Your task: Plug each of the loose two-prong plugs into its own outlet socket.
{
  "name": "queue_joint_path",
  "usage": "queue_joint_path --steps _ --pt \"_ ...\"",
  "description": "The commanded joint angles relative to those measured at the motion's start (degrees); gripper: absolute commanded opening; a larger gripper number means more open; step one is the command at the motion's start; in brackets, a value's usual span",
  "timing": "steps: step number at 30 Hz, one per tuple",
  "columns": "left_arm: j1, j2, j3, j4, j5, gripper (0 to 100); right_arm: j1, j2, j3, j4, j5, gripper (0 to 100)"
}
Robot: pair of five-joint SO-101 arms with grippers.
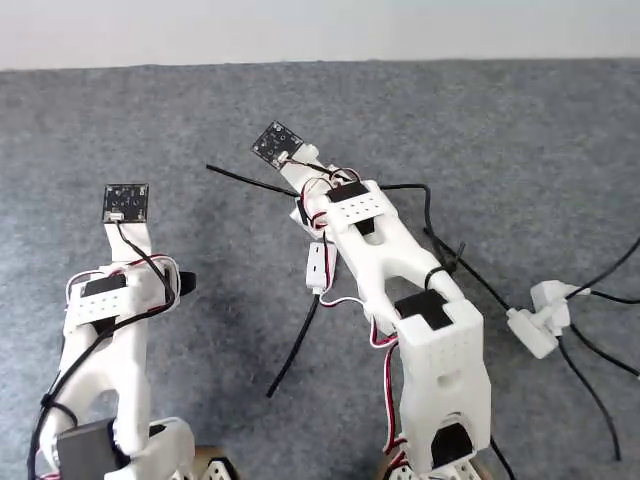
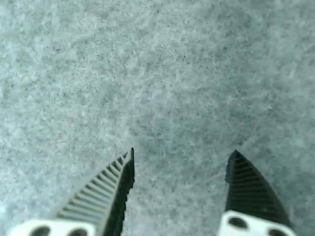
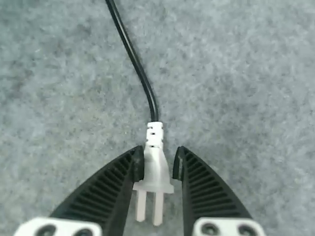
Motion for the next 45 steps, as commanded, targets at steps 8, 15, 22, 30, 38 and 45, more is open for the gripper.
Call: queue_joint_path --steps 8,15,22,30,38,45 --pt "-0.3 0.0 -2.6 -1.0 -0.4 28 0.2 -0.5 -5.5 7.3 -1.0 0.9" --pt "-0.3 0.0 -2.6 -1.0 -0.4 28 3.2 -3.6 -5.5 12.3 -1.3 0.9" --pt "-0.3 0.0 -2.6 -1.0 -0.4 28 11.9 -14.0 -5.3 18.9 -13.5 0.9" --pt "-0.2 0.0 -2.6 -1.1 -0.4 28 18.0 -17.8 -5.1 38.0 -17.6 0.9" --pt "-0.2 0.0 -2.6 -1.1 -0.4 28 19.8 -23.1 5.5 43.2 -17.2 0.9" --pt "-0.2 0.0 -2.6 -1.1 -0.4 28 19.5 -34.6 25.1 34.4 -14.0 0.9"
